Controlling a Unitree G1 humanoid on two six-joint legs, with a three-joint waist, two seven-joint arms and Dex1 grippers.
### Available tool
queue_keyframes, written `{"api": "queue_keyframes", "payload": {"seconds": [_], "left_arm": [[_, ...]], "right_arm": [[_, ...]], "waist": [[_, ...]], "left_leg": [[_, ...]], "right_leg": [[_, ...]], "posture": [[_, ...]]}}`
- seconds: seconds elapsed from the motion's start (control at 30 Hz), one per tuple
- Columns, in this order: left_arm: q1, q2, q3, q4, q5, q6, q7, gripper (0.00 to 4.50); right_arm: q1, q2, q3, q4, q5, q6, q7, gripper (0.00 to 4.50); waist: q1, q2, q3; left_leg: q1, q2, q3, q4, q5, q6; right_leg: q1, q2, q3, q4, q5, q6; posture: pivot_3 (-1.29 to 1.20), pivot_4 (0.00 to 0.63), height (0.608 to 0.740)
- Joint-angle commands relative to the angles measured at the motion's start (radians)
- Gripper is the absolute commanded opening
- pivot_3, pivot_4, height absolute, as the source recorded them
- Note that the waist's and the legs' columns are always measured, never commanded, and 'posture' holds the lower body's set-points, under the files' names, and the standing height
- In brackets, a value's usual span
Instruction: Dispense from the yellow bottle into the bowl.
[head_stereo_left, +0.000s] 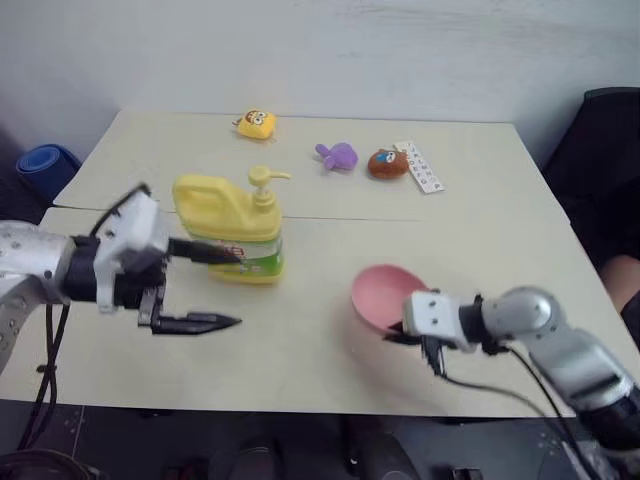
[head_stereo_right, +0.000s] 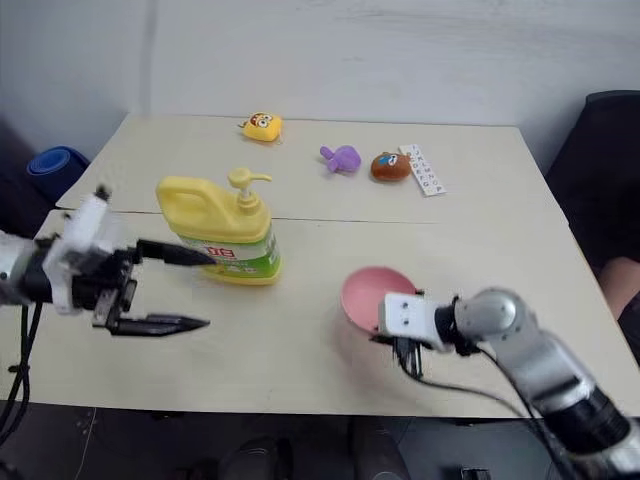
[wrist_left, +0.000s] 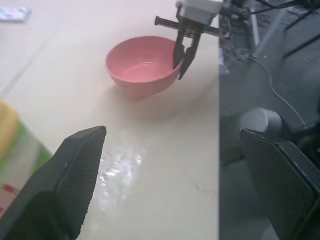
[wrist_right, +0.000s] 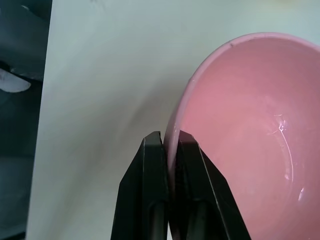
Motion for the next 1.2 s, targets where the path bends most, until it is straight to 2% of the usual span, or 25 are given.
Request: {"api": "queue_keyframes", "payload": {"seconds": [0.03,0.2,0.3,0.53,0.7,0.73,1.2], "left_arm": [[-0.149,-0.026,0.015,0.113,0.004,-0.004,0.06,4.5],[-0.295,-0.072,-0.016,0.262,0.083,-0.053,0.103,4.5],[-0.379,-0.118,-0.062,0.361,0.176,-0.123,0.147,3.94],[-0.497,-0.219,-0.139,0.422,0.25,-0.177,0.143,1.76],[-0.503,-0.223,-0.139,0.408,0.247,-0.163,0.107,0.15],[-0.5,-0.221,-0.141,0.406,0.252,-0.165,0.103,0.04],[-0.474,-0.286,-0.193,0.473,0.39,-0.291,0.113,0.04]], "right_arm": [[-0.22,0.04,-0.022,0.094,0.054,0.009,0.067,0.01],[-0.468,0.135,0.043,0.3,0.049,0.0,0.146,0.01],[-0.601,0.193,0.117,0.485,-0.038,-0.101,0.181,0.0],[-0.839,0.368,0.195,0.916,-0.178,-0.299,0.173,0.0],[-0.916,0.418,0.188,1.026,-0.21,-0.358,0.201,0.0],[-0.93,0.426,0.185,1.038,-0.212,-0.368,0.209,0.0],[-1.008,0.486,0.154,1.081,-0.209,-0.371,0.253,0.0]], "waist": [[-0.002,0.0,0.0],[0.002,0.0,0.0],[0.001,0.0,0.0],[-0.002,0.0,0.0],[-0.005,0.0,0.0],[-0.005,0.001,0.0],[-0.014,0.001,0.0]], "left_leg": [[0.0,0.0,0.0,0.001,0.0,0.0],[-0.001,0.001,-0.001,0.001,0.0,0.0],[-0.005,0.001,-0.001,0.002,0.001,-0.002],[-0.007,0.001,0.0,0.006,0.001,-0.003],[-0.007,0.003,0.0,0.006,0.003,-0.007],[-0.007,0.004,0.0,0.006,0.003,-0.007],[-0.007,0.006,-0.001,0.007,0.002,-0.006]], "right_leg": [[0.0,0.0,0.0,0.002,0.0,0.0],[-0.002,0.0,-0.001,0.004,-0.002,-0.002],[-0.004,0.0,-0.002,0.007,-0.002,-0.002],[-0.005,-0.001,-0.002,0.009,-0.001,0.0],[-0.006,-0.002,-0.003,0.009,-0.001,0.0],[-0.006,-0.002,-0.003,0.009,-0.001,0.0],[-0.006,-0.003,-0.003,0.013,-0.001,0.0]], "posture": [[0.0,0.15,0.74],[0.0,0.15,0.74],[0.0,0.15,0.74],[0.0,0.15,0.74],[0.0,0.15,0.74],[0.0,0.15,0.74],[0.0,0.15,0.74]]}}
